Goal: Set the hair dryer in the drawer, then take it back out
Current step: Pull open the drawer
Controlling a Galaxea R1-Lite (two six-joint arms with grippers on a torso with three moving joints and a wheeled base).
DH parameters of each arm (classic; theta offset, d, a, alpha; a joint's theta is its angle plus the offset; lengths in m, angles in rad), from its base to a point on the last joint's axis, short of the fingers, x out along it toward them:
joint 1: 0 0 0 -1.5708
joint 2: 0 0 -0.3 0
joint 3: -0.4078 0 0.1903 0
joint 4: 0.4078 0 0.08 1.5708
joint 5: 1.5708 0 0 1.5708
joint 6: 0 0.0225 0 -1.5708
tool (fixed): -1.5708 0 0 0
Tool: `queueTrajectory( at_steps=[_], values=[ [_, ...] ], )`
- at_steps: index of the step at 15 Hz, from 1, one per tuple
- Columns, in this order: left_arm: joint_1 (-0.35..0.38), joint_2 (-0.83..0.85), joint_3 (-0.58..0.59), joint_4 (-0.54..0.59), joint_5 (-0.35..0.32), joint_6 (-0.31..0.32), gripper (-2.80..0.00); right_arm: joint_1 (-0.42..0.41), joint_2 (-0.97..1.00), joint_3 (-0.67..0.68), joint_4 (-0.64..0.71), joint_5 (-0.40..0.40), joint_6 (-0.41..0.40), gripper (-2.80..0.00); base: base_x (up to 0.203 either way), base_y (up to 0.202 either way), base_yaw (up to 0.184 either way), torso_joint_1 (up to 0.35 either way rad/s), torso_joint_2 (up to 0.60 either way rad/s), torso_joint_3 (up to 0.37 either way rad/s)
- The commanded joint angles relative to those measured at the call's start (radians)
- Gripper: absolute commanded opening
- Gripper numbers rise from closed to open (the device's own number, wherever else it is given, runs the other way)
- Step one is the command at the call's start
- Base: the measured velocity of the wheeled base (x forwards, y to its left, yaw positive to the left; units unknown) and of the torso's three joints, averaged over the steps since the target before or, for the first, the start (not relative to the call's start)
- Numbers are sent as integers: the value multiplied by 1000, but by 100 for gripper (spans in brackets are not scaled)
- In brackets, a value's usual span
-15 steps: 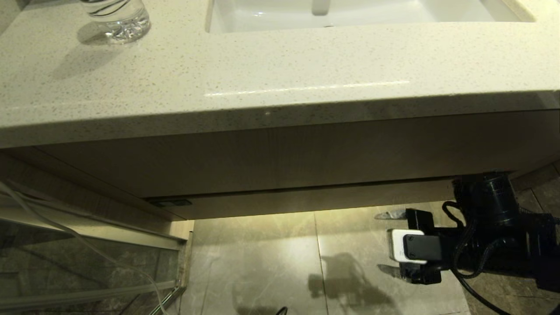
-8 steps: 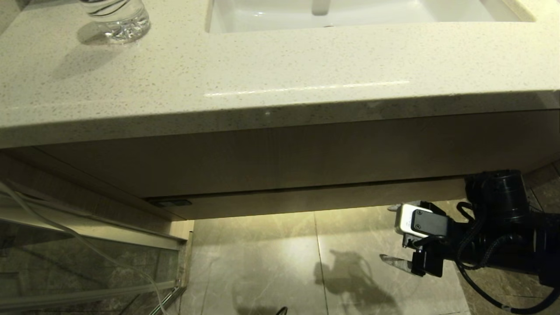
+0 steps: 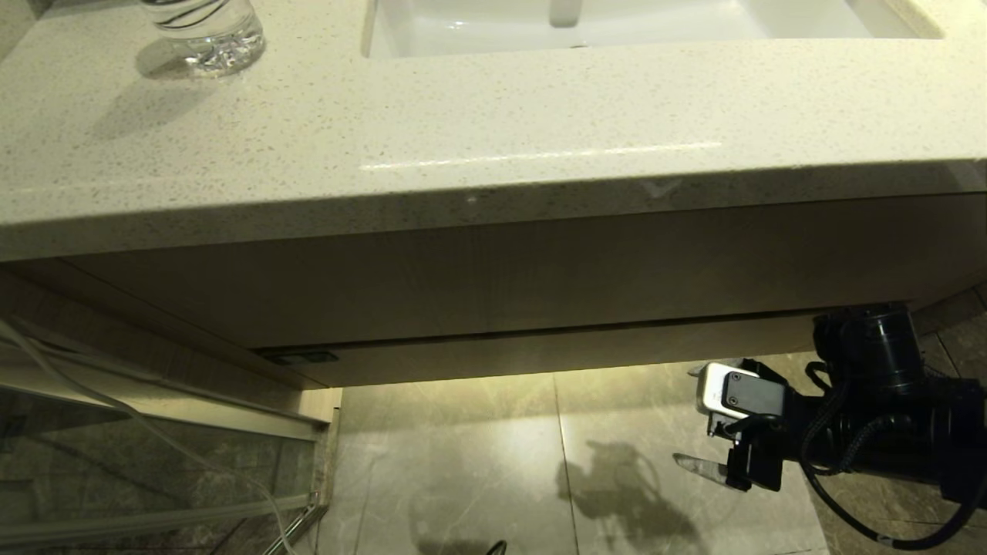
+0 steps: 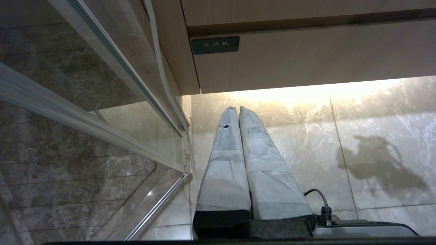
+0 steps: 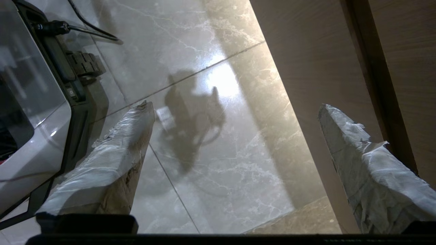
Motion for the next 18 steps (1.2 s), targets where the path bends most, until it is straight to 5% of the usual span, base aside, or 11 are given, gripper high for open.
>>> queueTrajectory(
  at_steps=[1,9,14,18],
  values=[
    [0,0,0,0,1,0,-280,-1,28,-4,-29,2,-7,0,0,0,0,0,0,0],
    [0,0,0,0,0,0,-280,-2,189,-15,-406,6,-84,0,0,0,0,0,0,0],
    [0,0,0,0,0,0,-280,-25,205,-3,-468,16,-165,0,0,0,0,0,0,0],
    [0,0,0,0,0,0,-280,-53,225,-4,-519,128,-208,0,0,0,0,0,0,0]
  ],
)
